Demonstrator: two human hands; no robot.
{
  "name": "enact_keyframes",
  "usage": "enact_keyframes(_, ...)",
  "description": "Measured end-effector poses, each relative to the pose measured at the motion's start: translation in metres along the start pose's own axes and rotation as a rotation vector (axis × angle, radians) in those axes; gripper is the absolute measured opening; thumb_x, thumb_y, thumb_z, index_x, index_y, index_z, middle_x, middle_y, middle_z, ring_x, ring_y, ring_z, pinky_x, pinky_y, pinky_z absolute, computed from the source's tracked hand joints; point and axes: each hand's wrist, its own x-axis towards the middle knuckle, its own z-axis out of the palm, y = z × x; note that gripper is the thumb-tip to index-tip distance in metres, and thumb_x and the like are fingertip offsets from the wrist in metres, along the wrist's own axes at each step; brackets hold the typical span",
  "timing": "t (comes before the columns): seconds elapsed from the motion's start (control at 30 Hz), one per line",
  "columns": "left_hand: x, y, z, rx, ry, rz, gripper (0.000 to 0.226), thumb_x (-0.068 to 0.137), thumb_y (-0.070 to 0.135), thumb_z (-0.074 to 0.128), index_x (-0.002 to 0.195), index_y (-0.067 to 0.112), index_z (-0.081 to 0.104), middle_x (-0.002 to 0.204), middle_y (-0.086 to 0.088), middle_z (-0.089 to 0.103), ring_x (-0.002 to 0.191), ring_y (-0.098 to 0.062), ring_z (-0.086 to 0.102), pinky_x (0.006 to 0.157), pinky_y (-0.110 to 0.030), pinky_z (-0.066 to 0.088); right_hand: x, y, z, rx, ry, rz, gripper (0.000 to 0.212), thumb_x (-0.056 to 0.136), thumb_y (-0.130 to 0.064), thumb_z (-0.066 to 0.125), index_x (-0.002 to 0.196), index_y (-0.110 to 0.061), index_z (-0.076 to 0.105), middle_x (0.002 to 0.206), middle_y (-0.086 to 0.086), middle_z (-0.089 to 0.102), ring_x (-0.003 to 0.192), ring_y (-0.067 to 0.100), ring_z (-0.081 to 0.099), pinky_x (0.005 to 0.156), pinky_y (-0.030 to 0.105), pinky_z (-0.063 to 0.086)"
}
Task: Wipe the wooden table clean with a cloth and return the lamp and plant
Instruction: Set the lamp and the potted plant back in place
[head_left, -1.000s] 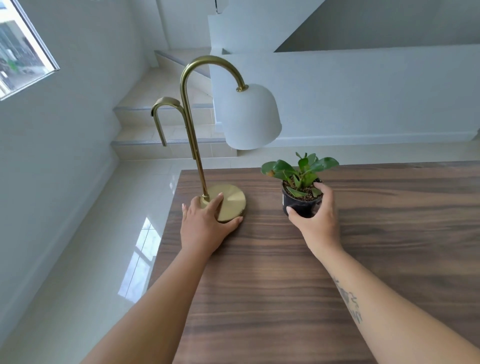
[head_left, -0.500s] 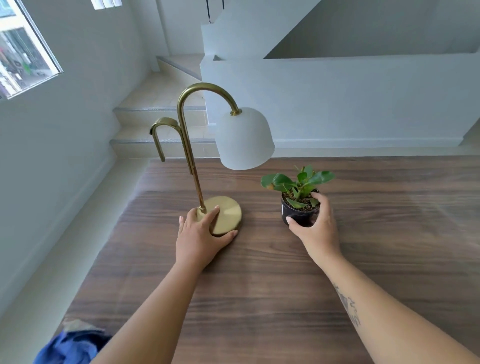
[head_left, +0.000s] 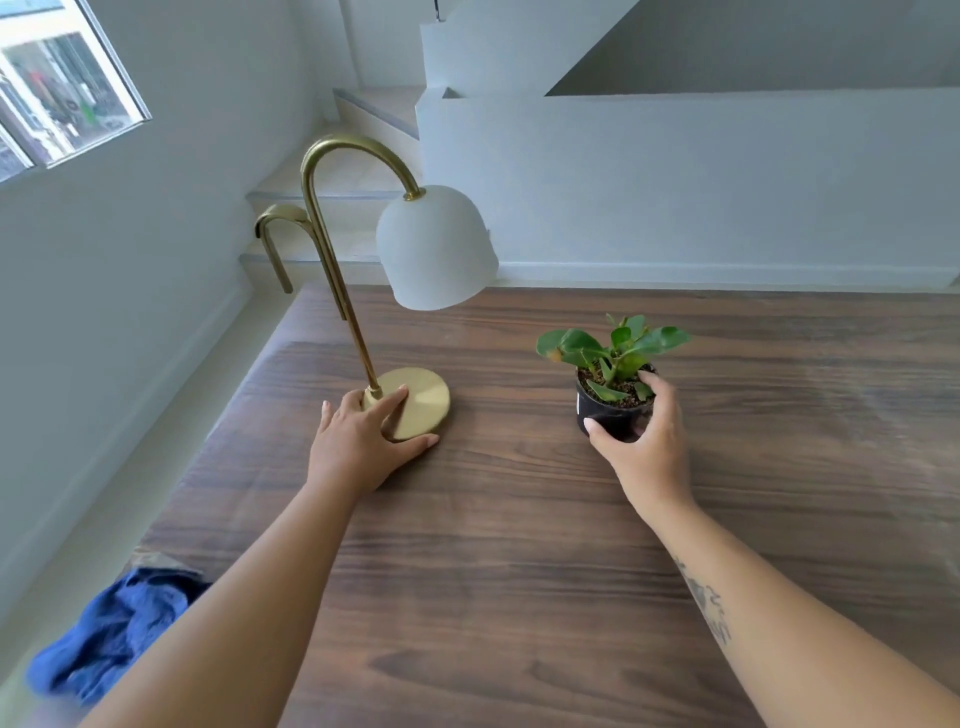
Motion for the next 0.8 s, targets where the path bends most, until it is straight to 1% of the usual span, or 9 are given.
enact_keyframes(0.1, -0.004, -0.005, -0.003, 0.018, 0.006, 0.007, 0.100, 0.053, 0.099, 0.039, 0.142, 0.054, 0.031, 0.153, -0.004, 0.031, 0.143, -0.038, 0.019, 0.118, -0.051, 0.016, 0.000, -0.005, 0.010, -0.004, -0.034, -0.013, 0.076, 0.068, -0.027, 0.084, 0.132, -0.024, 0.043, 0.131, -0.001, 0.052, 0.115, 0.014, 0.052, 0.087, 0.023, 0.041)
enact_keyframes(0.23, -0.005, -0.004, -0.004, 0.067, 0.017, 0.044, 0.099, 0.056, 0.098, 0.036, 0.143, 0.053, 0.029, 0.155, -0.005, 0.029, 0.142, -0.031, 0.025, 0.119, -0.050, 0.008, -0.002, -0.008, 0.018, -0.006, -0.029, -0.011, 0.079, 0.070, -0.027, 0.083, 0.137, -0.023, 0.040, 0.135, 0.000, 0.050, 0.120, 0.016, 0.050, 0.094, 0.028, 0.045)
enact_keyframes(0.3, -0.007, -0.004, -0.006, 0.100, -0.010, 0.047, 0.099, 0.057, 0.099, 0.033, 0.145, 0.055, 0.023, 0.159, -0.005, 0.019, 0.145, -0.029, 0.019, 0.119, -0.050, 0.006, -0.005, -0.008, 0.018, 0.046, -0.036, 0.023, 0.089, 0.072, -0.026, 0.083, 0.143, -0.028, 0.030, 0.142, 0.000, 0.046, 0.126, 0.017, 0.048, 0.100, 0.035, 0.046)
enact_keyframes(0.37, -0.010, -0.006, -0.009, 0.147, -0.050, 0.056, 0.102, 0.055, 0.100, 0.028, 0.146, 0.056, 0.013, 0.162, -0.004, 0.008, 0.147, -0.033, 0.011, 0.119, -0.051, 0.007, -0.010, -0.009, 0.018, 0.115, -0.036, 0.051, 0.103, 0.071, -0.022, 0.084, 0.150, -0.029, 0.017, 0.151, 0.003, 0.035, 0.134, 0.019, 0.041, 0.107, 0.041, 0.042)
enact_keyframes(0.43, -0.017, -0.013, -0.014, 0.155, -0.036, 0.077, 0.104, 0.056, 0.101, 0.028, 0.147, 0.054, 0.010, 0.162, -0.004, 0.010, 0.146, -0.035, 0.011, 0.118, -0.052, 0.011, -0.019, -0.011, 0.018, 0.068, 0.001, 0.040, 0.108, 0.071, -0.021, 0.084, 0.151, -0.025, 0.013, 0.152, 0.009, 0.029, 0.137, 0.024, 0.036, 0.110, 0.042, 0.038)
enact_keyframes(0.5, -0.028, -0.027, -0.025, 0.140, 0.032, 0.112, 0.098, 0.063, 0.097, 0.033, 0.148, 0.050, 0.017, 0.156, -0.001, 0.029, 0.144, -0.031, 0.020, 0.115, -0.052, 0.023, -0.034, -0.018, 0.020, -0.033, 0.112, 0.015, 0.096, 0.071, -0.021, 0.083, 0.147, -0.016, 0.025, 0.141, 0.016, 0.037, 0.130, 0.030, 0.039, 0.105, 0.042, 0.039)
enact_keyframes(0.6, -0.044, -0.058, -0.046, 0.109, 0.087, 0.151, 0.078, 0.074, 0.083, 0.046, 0.142, 0.044, 0.036, 0.139, 0.004, 0.051, 0.135, -0.024, 0.033, 0.103, -0.049, 0.040, -0.060, -0.035, 0.027, -0.149, 0.217, -0.091, 0.057, 0.074, -0.019, 0.078, 0.122, -0.007, 0.050, 0.115, 0.017, 0.052, 0.109, 0.031, 0.045, 0.090, 0.050, 0.043)
enact_keyframes(0.7, -0.059, -0.092, -0.065, 0.000, 0.107, 0.168, 0.052, 0.081, 0.056, 0.065, 0.125, 0.030, 0.058, 0.119, 0.000, 0.064, 0.118, -0.026, 0.049, 0.097, -0.043, 0.044, -0.085, -0.059, 0.042, -0.163, 0.186, -0.175, 0.031, 0.078, -0.017, 0.074, 0.097, -0.005, 0.052, 0.094, 0.013, 0.052, 0.091, 0.030, 0.047, 0.077, 0.043, 0.043)
enact_keyframes(0.8, -0.076, -0.128, -0.084, -0.089, 0.115, 0.178, 0.029, 0.082, 0.034, 0.075, 0.106, 0.019, 0.067, 0.099, 0.002, 0.069, 0.101, -0.026, 0.058, 0.090, -0.038, 0.046, -0.114, -0.093, 0.066, -0.134, 0.059, -0.178, 0.022, 0.083, -0.021, 0.069, 0.081, -0.013, 0.048, 0.080, 0.003, 0.050, 0.076, 0.024, 0.049, 0.063, 0.036, 0.040)
